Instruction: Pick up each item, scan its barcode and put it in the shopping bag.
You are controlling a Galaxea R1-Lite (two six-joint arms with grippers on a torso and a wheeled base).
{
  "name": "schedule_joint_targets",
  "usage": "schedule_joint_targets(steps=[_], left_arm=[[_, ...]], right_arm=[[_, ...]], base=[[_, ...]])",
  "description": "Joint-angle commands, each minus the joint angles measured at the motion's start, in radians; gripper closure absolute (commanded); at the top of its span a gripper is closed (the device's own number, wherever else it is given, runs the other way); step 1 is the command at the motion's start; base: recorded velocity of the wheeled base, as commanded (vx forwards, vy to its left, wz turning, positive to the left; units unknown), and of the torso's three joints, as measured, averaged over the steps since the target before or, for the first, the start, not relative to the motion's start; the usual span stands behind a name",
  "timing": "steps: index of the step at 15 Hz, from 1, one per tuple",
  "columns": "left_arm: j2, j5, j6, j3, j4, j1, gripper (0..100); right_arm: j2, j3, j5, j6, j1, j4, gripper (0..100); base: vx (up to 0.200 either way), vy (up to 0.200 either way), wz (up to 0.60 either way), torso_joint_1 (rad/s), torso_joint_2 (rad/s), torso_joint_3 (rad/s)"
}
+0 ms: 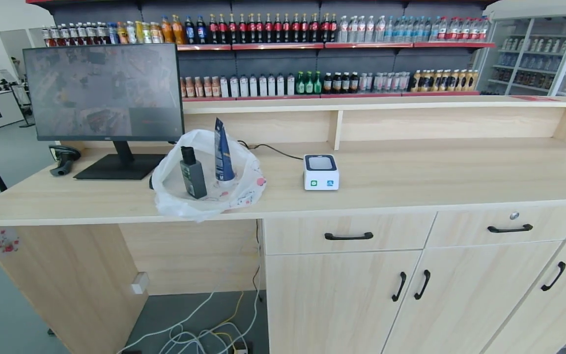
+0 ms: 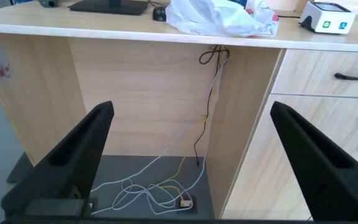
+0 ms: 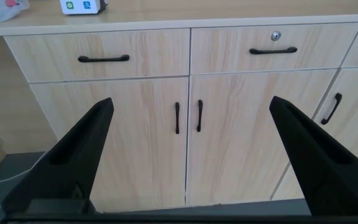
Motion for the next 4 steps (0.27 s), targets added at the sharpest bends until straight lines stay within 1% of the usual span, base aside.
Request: schedule_joint_targets(steps=[1, 4], left_arm=[[0.0, 0.0, 0.0, 0.0, 0.0, 0.0, 0], [0.0, 0.0, 0.0, 0.0, 0.0, 0.0, 0]], right_arm=[[0.001, 0.0, 0.0, 0.0, 0.0, 0.001, 0], [0.001, 0.0, 0.0, 0.005, 0.0, 0.001, 0]], base=[[0.0, 0.0, 0.0, 0.0, 0.0, 0.0], [0.0, 0.0, 0.0, 0.0, 0.0, 0.0]])
